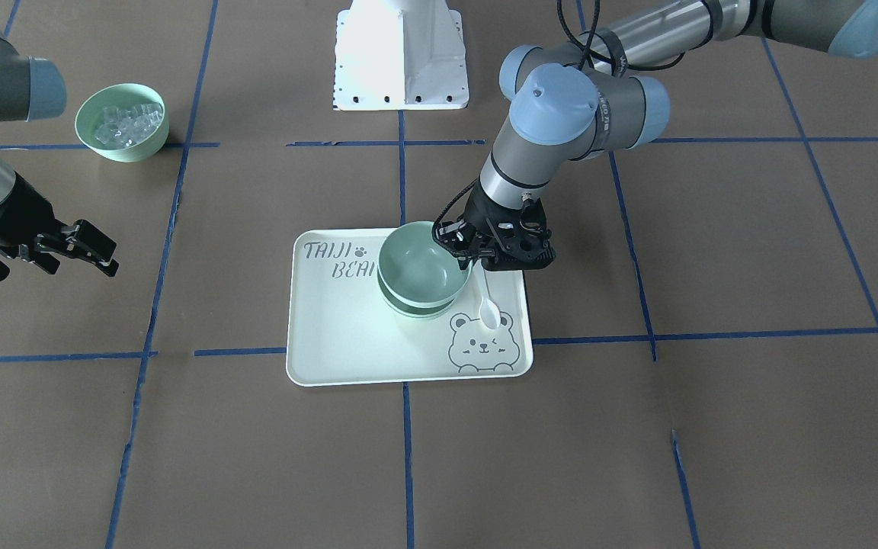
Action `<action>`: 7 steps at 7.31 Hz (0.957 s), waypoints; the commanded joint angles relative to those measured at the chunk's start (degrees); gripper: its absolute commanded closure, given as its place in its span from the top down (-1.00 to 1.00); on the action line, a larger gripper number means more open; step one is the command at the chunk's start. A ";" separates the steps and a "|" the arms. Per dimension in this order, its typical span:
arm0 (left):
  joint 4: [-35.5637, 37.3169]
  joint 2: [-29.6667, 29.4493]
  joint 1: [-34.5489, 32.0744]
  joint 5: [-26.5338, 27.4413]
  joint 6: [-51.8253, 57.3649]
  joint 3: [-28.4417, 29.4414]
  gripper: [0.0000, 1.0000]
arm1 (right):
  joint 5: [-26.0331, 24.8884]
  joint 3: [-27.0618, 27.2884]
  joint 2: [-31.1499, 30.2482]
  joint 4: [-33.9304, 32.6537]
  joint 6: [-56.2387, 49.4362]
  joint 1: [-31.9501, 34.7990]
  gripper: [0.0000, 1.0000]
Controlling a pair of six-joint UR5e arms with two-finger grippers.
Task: Stack green bowls together
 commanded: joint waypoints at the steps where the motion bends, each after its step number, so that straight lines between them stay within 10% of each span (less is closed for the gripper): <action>1: -0.08 0.53 0.23 0.12 -0.14 0.16 -1.00 | 0.07 0.17 -0.09 0.00 0.08 0.01 1.00; 7: -0.70 0.00 0.67 0.03 0.21 1.48 -1.00 | 0.07 0.08 -0.09 0.00 0.08 0.01 1.00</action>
